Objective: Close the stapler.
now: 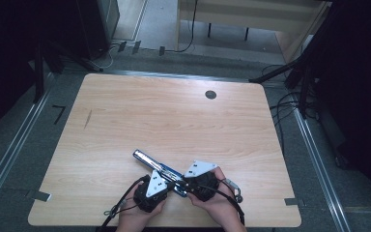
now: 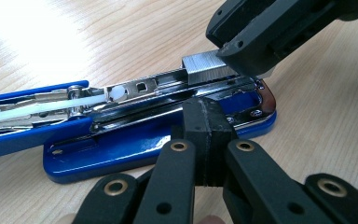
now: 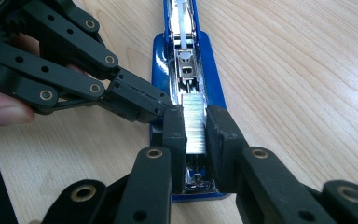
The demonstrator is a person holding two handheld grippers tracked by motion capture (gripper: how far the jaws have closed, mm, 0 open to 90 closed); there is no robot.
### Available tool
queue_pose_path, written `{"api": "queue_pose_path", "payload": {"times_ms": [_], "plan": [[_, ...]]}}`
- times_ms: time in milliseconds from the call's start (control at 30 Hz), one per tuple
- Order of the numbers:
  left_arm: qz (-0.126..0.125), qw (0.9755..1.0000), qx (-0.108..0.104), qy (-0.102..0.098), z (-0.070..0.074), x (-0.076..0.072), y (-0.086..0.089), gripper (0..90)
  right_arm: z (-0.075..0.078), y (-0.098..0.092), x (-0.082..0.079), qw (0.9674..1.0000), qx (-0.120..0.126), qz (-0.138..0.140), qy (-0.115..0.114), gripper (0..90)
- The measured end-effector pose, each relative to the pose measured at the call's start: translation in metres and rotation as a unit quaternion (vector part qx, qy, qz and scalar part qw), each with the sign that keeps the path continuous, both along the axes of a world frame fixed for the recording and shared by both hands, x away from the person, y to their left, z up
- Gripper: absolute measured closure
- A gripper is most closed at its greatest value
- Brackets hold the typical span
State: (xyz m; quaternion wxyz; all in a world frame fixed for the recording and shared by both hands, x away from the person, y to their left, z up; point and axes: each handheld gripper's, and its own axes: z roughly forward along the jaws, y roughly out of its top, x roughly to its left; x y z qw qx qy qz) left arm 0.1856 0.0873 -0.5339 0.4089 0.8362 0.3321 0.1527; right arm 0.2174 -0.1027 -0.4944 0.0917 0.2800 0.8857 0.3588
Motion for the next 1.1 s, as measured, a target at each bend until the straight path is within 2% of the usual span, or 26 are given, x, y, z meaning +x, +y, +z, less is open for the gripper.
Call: {"api": "queue_pose_path", "payload": {"times_ms": [267, 433, 767, 1100], "plan": [[0.0, 1.0, 0.001, -0.001, 0.0001, -0.0001, 0.0, 90.0, 0.0009, 0.0015, -0.0003, 0.9999, -0.006, -0.004, 0.009, 79.6], [0.0, 1.0, 0.001, -0.001, 0.0001, 0.0, 0.0001, 90.0, 0.0003, 0.0023, 0.0002, 0.9999, -0.015, 0.004, 0.003, 79.6], [-0.001, 1.0, 0.001, 0.0, 0.0001, 0.0, 0.0, 90.0, 0.0006, 0.0042, -0.0011, 0.9998, -0.021, 0.002, 0.001, 79.6], [0.0, 1.0, 0.0, 0.0, 0.0, 0.0, 0.0, 90.0, 0.0, 0.0066, -0.0019, 0.9993, -0.03, 0.014, -0.016, 79.6]]}}
